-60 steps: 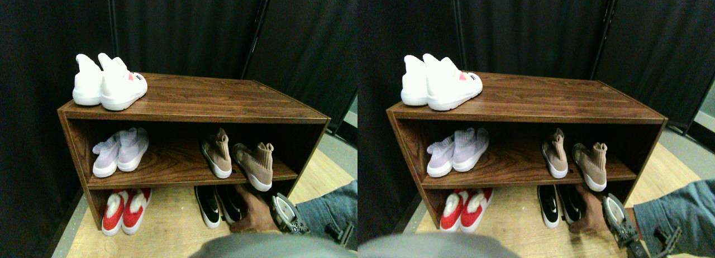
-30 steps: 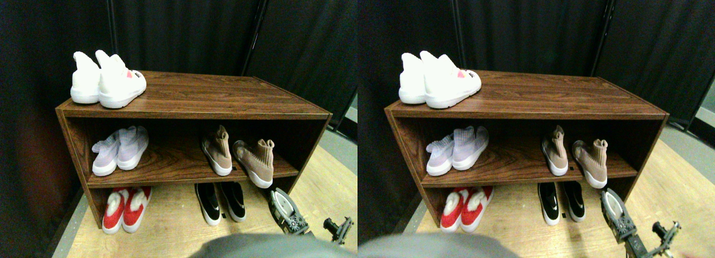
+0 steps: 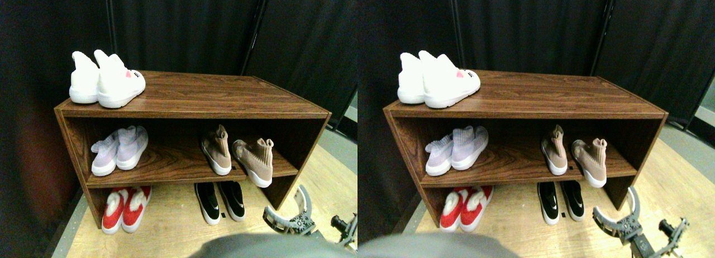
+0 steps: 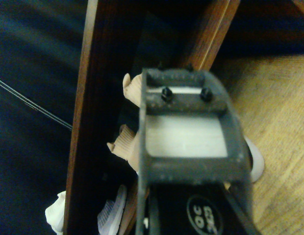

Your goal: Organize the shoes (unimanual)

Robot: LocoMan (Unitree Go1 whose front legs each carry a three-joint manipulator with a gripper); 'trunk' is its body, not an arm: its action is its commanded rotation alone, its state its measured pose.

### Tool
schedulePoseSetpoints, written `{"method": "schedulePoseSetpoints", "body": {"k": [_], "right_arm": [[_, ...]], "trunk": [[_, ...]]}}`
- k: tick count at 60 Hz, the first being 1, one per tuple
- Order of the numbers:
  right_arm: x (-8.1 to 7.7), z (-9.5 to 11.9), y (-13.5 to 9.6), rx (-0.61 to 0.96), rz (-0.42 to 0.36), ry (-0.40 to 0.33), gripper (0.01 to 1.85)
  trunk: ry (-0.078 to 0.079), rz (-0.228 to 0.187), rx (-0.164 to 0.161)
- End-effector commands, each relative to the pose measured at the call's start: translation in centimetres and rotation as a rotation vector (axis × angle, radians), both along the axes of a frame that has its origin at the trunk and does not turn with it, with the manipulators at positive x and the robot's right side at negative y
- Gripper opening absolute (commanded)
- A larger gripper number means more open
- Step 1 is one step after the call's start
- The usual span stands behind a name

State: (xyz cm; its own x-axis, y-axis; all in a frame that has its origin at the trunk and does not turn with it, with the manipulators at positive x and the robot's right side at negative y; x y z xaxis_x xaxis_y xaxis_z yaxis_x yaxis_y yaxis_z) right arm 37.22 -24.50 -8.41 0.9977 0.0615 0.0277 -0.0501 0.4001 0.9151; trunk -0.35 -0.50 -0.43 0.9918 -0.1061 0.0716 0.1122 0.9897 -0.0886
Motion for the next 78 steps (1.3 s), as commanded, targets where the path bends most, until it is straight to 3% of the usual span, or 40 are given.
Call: {"method": "schedulePoseSetpoints", "body": {"k": [1,27,51,78], "right_arm": [[0.2,0.8,0.3,-0.008,-0.009,-0.040,1.74],[4.1,1.0,0.5,0.122,-0.031,-0.015,1.63],[8.2,-1.4,0.2,0.157,-0.069,0.067,1.59],[9.7,-2.7,0.0,0.209,-0.109,0.096,1.61]], "trunk": [[0.017,0.001,-0.020],[0.018,0.012,-0.023],[0.030,0.029,-0.026],[0.033,0.041,-0.029]]}}
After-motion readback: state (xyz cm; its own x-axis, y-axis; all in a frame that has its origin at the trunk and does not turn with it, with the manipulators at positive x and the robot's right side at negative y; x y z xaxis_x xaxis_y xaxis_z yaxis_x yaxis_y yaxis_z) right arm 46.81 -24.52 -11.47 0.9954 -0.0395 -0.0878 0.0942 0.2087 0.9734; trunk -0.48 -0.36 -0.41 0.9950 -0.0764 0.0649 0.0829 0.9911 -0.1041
